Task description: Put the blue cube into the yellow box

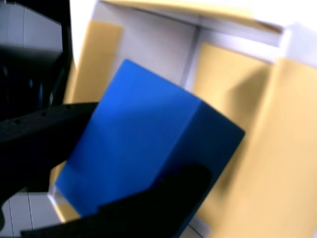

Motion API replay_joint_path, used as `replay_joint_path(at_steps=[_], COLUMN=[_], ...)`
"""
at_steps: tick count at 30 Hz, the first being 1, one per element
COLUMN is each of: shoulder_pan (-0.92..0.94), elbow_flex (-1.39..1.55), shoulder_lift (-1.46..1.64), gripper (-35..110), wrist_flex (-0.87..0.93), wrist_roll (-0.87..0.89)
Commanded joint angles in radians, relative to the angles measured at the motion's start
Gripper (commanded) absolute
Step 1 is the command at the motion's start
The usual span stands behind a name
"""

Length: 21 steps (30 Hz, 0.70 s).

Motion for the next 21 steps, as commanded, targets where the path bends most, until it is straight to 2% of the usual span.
replay_joint_path(at_steps=[1,5,10,21], shoulder_pan=[0.005,0.028,0.035,0.055], elbow_flex=[0.005,0.015,-0.066,-0.229], shoulder_lift=[0.043,0.086,0.166,0.402], gripper=[34,42,42,21], wrist_flex=[-0.057,-0.110,-0.074,0.106], wrist_roll=[0.025,-0.009,-0.092,-0.224])
